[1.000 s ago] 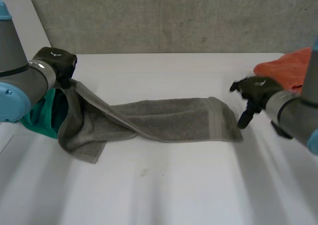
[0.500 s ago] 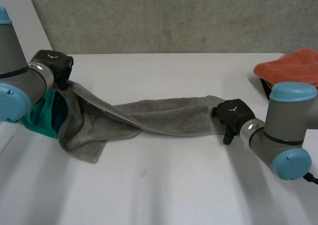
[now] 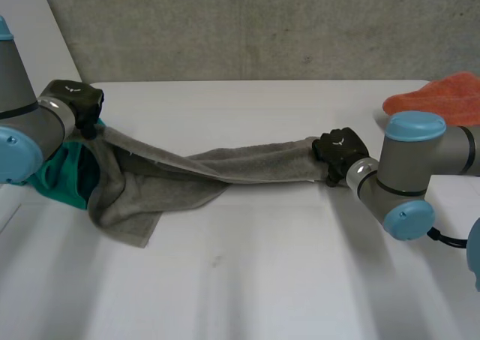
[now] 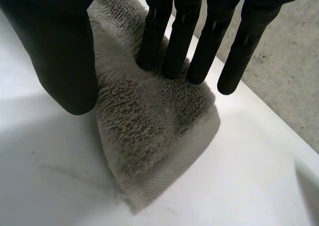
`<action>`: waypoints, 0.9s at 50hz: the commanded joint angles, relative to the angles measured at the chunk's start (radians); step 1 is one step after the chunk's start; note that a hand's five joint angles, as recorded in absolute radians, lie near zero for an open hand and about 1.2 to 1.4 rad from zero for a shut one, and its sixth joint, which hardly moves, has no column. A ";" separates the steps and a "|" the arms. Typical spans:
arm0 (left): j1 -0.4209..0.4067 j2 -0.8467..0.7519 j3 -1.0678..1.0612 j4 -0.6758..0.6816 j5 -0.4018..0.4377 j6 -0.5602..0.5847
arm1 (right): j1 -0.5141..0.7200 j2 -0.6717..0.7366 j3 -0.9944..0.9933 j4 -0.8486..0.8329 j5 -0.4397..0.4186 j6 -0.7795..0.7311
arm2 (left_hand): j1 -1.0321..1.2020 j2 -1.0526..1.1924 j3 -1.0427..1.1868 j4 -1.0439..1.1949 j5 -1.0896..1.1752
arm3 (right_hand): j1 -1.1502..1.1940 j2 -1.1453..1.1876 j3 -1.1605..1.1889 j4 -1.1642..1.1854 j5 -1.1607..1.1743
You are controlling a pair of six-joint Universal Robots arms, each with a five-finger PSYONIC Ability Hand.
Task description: Fold the laundry.
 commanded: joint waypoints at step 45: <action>-0.139 -0.109 0.255 0.033 0.054 0.259 | -0.112 -0.203 -0.310 0.473 0.053 -0.442 | 0.229 0.202 0.209 0.199 0.242 | 0.676 0.657 0.656 0.659 0.662</action>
